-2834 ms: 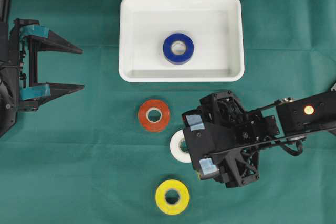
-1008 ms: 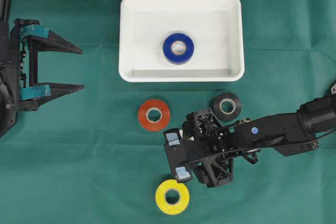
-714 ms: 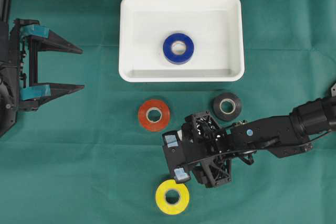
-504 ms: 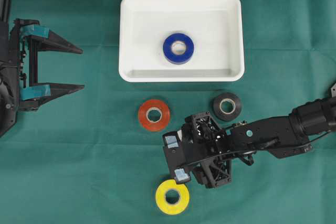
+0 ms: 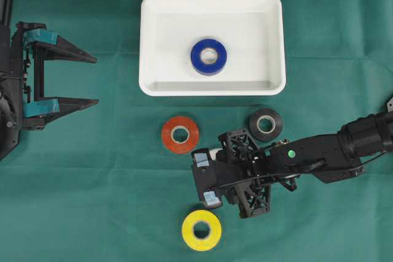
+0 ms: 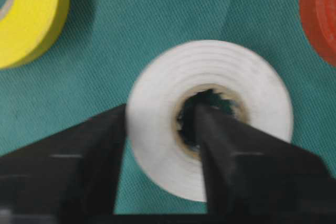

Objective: Pick up the tape from a random location and place it into the white case.
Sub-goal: 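Lower the right gripper over the white tape roll, then close the right gripper on the white tape and lift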

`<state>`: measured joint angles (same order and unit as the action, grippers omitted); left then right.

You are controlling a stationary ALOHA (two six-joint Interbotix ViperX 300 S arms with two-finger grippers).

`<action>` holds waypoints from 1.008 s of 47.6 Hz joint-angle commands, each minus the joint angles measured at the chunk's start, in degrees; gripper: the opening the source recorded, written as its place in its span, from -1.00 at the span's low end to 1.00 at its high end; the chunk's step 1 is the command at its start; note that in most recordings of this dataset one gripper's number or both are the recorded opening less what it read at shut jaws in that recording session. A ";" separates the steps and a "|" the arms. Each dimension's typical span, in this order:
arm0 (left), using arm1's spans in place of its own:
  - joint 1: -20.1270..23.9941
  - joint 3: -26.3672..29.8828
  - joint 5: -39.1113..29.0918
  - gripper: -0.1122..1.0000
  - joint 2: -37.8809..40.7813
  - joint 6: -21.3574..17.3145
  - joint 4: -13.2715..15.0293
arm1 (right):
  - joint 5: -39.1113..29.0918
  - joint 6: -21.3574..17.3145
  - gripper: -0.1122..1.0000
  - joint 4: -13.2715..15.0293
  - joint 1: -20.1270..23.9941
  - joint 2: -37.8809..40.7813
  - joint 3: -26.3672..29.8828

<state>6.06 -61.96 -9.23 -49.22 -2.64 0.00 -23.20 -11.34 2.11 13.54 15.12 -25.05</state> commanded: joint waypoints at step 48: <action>-0.09 0.97 0.62 0.90 0.18 0.18 0.09 | -14.41 0.00 -0.20 0.26 -0.18 -10.90 7.47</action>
<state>6.06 -61.96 -9.23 -49.22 -2.55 0.00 -35.68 -11.16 2.20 13.45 7.03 -20.04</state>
